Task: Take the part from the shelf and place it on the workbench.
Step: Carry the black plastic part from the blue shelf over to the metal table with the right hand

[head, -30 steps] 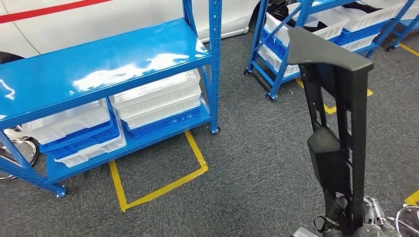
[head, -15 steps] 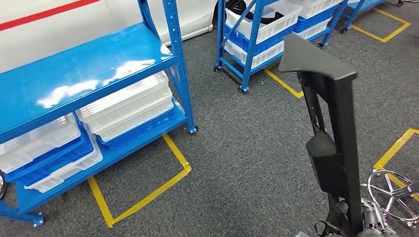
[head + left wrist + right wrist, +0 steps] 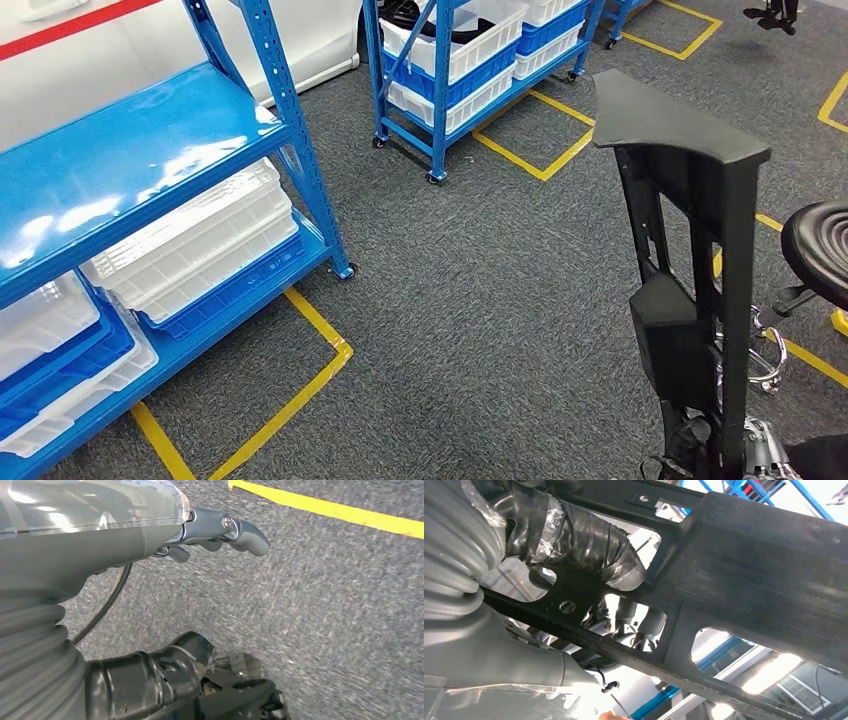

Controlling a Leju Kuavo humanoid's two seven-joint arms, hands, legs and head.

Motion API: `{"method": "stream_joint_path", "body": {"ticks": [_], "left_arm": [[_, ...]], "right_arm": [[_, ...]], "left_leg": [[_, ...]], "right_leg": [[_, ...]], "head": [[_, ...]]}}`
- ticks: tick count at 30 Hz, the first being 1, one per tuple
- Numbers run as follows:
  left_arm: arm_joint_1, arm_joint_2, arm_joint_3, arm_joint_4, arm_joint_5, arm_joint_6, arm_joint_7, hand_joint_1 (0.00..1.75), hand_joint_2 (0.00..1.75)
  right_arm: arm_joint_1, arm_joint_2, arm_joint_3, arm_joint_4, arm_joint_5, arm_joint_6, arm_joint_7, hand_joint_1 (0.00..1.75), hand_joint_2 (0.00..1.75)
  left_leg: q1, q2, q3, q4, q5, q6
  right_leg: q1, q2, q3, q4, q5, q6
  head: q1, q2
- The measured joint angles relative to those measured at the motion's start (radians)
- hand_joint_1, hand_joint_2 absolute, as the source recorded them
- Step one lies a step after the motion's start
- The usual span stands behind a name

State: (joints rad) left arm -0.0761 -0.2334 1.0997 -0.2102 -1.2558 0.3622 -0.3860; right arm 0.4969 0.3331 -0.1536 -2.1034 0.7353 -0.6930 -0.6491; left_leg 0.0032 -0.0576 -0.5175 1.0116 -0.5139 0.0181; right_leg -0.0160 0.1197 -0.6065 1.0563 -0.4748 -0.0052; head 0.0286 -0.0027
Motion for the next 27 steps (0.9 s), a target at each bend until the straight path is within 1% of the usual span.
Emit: {"method": "stream_joint_path", "body": {"ticks": [1,2,3,4,5,6,7,8,9,10,11,12,13,14,15,16,17,18,19,20,21,22,23,24,25,26,27], "left_arm": [[0.000,0.000,0.000,0.000,0.002,-0.002,-0.002,0.00,1.75],[0.000,0.000,0.000,0.000,0.003,-0.004,-0.005,0.00,1.75],[0.001,0.000,0.001,0.000,0.005,-0.008,-0.008,0.00,1.75],[0.002,0.000,0.001,0.000,0.006,-0.010,-0.011,0.00,1.75],[0.003,0.000,0.001,0.000,0.007,-0.012,-0.012,0.00,1.75],[0.004,0.000,0.001,0.000,0.007,-0.013,-0.013,0.00,1.75],[0.004,0.000,0.001,0.000,0.007,-0.013,-0.013,0.00,1.75],[0.004,0.000,0.001,0.000,0.007,-0.013,-0.013,0.00,1.75],[0.004,0.000,0.002,0.000,0.007,-0.013,-0.013,0.00,1.75],[0.003,0.000,0.002,0.000,0.007,-0.013,-0.013,0.00,1.75],[0.002,0.000,0.002,0.000,0.007,-0.013,-0.014,0.00,1.75],[0.002,0.000,0.002,0.000,0.007,-0.013,-0.014,0.00,1.75],[0.001,0.000,0.002,0.000,0.007,-0.014,-0.015,0.00,1.75],[0.000,0.001,0.002,0.000,0.007,-0.014,-0.015,0.00,1.75],[-0.001,0.001,0.002,0.000,0.007,-0.014,-0.015,0.00,1.75],[-0.002,0.001,0.002,0.000,0.007,-0.014,-0.015,0.00,1.75],[-0.003,0.001,0.002,0.000,0.007,-0.014,-0.016,0.00,1.75],[-0.002,0.001,0.002,0.000,0.007,-0.014,-0.016,0.00,1.75],[-0.002,0.001,0.002,0.000,0.008,-0.014,-0.017,0.00,1.75],[-0.001,0.001,0.002,0.000,0.008,-0.015,-0.018,0.00,1.75],[0.000,0.001,0.002,0.000,0.008,-0.016,-0.020,0.00,1.75],[0.001,0.001,0.002,0.000,0.008,-0.017,-0.022,0.00,1.75],[0.002,0.001,0.002,0.000,0.008,-0.018,-0.023,0.00,1.75],[0.002,0.001,0.002,0.000,0.008,-0.020,-0.024,0.00,1.75],[0.002,0.001,0.002,0.000,0.009,-0.021,-0.025,0.00,1.75],[0.002,0.001,0.002,0.000,0.009,-0.022,-0.025,0.00,1.75],[0.001,0.001,0.002,0.000,0.009,-0.023,-0.025,0.00,1.75]], "right_arm": [[0.002,0.000,-0.002,-0.001,0.000,0.000,0.000,1.75,1.75],[0.003,0.001,-0.004,-0.002,0.000,0.000,-0.001,1.75,1.75],[0.003,0.001,-0.005,-0.003,0.000,0.000,-0.002,1.75,1.75],[0.003,0.001,-0.006,-0.004,0.000,0.000,-0.003,1.75,1.75],[0.002,0.001,-0.007,-0.004,-0.001,0.000,-0.003,1.75,1.75],[0.002,0.001,-0.008,-0.004,-0.002,0.000,-0.003,1.75,1.75],[0.003,0.001,-0.010,-0.004,-0.004,0.000,-0.003,1.75,1.75],[0.003,0.001,-0.012,-0.004,-0.006,0.000,-0.004,1.75,1.75],[0.003,0.001,-0.014,-0.005,-0.007,0.000,-0.004,1.75,1.75],[0.003,0.001,-0.015,-0.005,-0.007,0.000,-0.005,1.75,1.75],[0.003,0.001,-0.015,-0.006,-0.007,0.000,-0.005,1.75,1.75],[0.003,0.001,-0.015,-0.007,-0.007,0.000,-0.006,1.75,1.75],[0.003,0.001,-0.015,-0.007,-0.007,0.000,-0.006,1.75,1.75],[0.003,0.001,-0.015,-0.008,-0.008,0.000,-0.006,1.75,1.75],[0.004,0.001,-0.016,-0.009,-0.009,0.000,-0.006,1.75,1.75],[0.005,0.001,-0.017,-0.010,-0.010,0.000,-0.007,1.75,1.75],[0.005,0.001,-0.017,-0.012,-0.012,0.000,-0.007,1.75,1.75],[0.004,0.002,-0.018,-0.014,-0.013,0.000,-0.008,1.75,1.75],[0.004,0.002,-0.019,-0.015,-0.014,0.000,-0.009,1.75,1.75],[0.003,0.003,-0.019,-0.016,-0.016,0.000,-0.010,1.75,1.75],[0.002,0.005,-0.020,-0.016,-0.018,0.000,-0.012,1.75,1.75],[0.002,0.006,-0.020,-0.015,-0.020,0.000,-0.015,1.75,1.75],[0.001,0.006,-0.020,-0.015,-0.021,0.000,-0.017,1.75,1.75],[0.001,0.006,-0.020,-0.015,-0.023,0.000,-0.018,1.75,1.75],[0.001,0.006,-0.020,-0.015,-0.023,0.000,-0.019,1.75,1.75],[0.000,0.006,-0.021,-0.015,-0.023,0.000,-0.019,1.75,1.75],[-0.001,0.006,-0.021,-0.015,-0.023,0.000,-0.019,1.75,1.75]], "left_leg": [[0.001,0.012,0.002,-0.008,0.006,0.006],[0.003,0.025,0.004,-0.016,0.012,0.012],[0.004,0.038,0.005,-0.023,0.016,0.017],[0.001,0.052,0.005,-0.025,0.017,0.021],[-0.001,0.065,0.003,-0.024,0.017,0.023],[-0.002,0.080,0.002,-0.023,0.016,0.023],[-0.003,0.094,0.002,-0.023,0.015,0.024],[-0.003,0.107,0.002,-0.022,0.014,0.023],[-0.003,0.119,0.002,-0.021,0.012,0.021],[-0.002,0.129,0.004,-0.019,0.009,0.018],[-0.004,0.138,0.005,-0.016,0.006,0.014],[-0.006,0.146,0.006,-0.012,0.002,0.009],[-0.008,0.153,0.006,-0.009,-0.001,0.004],[-0.010,0.159,0.008,-0.008,-0.003,-0.001],[-0.009,0.167,0.010,-0.007,-0.004,-0.006],[-0.007,0.166,0.011,-0.005,-0.008,-0.011],[-0.005,0.153,0.008,0.006,-0.019,-0.017],[-0.002,0.131,-0.003,0.034,-0.041,-0.021],[0.000,0.105,-0.025,0.083,-0.072,-0.025],[0.001,0.084,-0.054,0.149,-0.106,-0.027],[0.002,0.073,-0.086,0.217,-0.134,-0.027],[0.002,0.069,-0.108,0.264,-0.144,-0.027],[0.002,0.067,-0.116,0.276,-0.134,-0.026],[0.002,0.063,-0.105,0.248,-0.105,-0.023],[0.002,0.053,-0.078,0.186,-0.064,-0.019],[0.002,0.031,-0.049,0.118,-0.031,-0.014],[0.003,0.010,-0.025,0.058,-0.010,-0.011]], "right_leg": [[0.001,-0.011,-0.004,0.005,-0.004,0.004],[0.004,-0.032,-0.013,0.024,-0.020,0.008],[0.006,-0.059,-0.030,0.062,-0.045,0.010],[0.006,-0.085,-0.055,0.116,-0.078,0.012],[0.005,-0.098,-0.082,0.177,-0.109,0.015],[0.003,-0.105,-0.103,0.226,-0.128,0.018],[0.001,-0.109,-0.112,0.251,-0.131,0.020],[-0.001,-0.113,-0.103,0.239,-0.117,0.022],[-0.002,-0.121,-0.075,0.194,-0.090,0.024],[-0.004,-0.136,-0.037,0.126,-0.061,0.026],[-0.001,-0.157,-0.002,0.064,-0.042,0.025],[0.000,-0.170,0.022,0.019,-0.030,0.021],[0.003,-0.179,0.032,-0.004,-0.029,0.016],[0.007,-0.176,0.031,-0.006,-0.031,0.010],[0.007,-0.165,0.029,-0.008,-0.028,0.004],[0.006,-0.156,0.029,-0.011,-0.027,-0.001],[0.005,-0.147,0.029,-0.014,-0.024,-0.007],[0.003,-0.138,0.029,-0.016,-0.021,-0.013],[0.002,-0.129,0.029,-0.018,-0.019,-0.018],[0.002,-0.118,0.028,-0.018,-0.018,-0.021],[0.004,-0.107,0.027,-0.017,-0.017,-0.023],[0.005,-0.095,0.027,-0.017,-0.017,-0.024],[0.006,-0.081,0.028,-0.017,-0.017,-0.024],[0.006,-0.068,0.030,-0.016,-0.016,-0.024],[0.006,-0.055,0.031,-0.016,-0.016,-0.024],[0.006,-0.043,0.032,-0.014,-0.016,-0.023],[0.006,-0.031,0.029,-0.012,-0.015,-0.020]], "head": [[0.000,0.000],[0.001,0.000],[0.001,0.000],[0.002,0.000],[0.002,0.000],[0.002,0.000],[0.002,0.000],[0.002,0.000],[0.002,0.000],[0.002,0.000],[0.002,0.000],[0.002,0.000],[0.002,0.000],[0.001,0.000],[0.001,0.000],[0.001,0.000],[0.001,0.000],[0.001,0.000],[0.001,0.000],[0.001,0.000],[0.001,0.000],[0.001,0.000],[0.001,0.000],[0.001,0.000],[0.001,0.000],[0.001,0.000],[0.001,0.000]]}}
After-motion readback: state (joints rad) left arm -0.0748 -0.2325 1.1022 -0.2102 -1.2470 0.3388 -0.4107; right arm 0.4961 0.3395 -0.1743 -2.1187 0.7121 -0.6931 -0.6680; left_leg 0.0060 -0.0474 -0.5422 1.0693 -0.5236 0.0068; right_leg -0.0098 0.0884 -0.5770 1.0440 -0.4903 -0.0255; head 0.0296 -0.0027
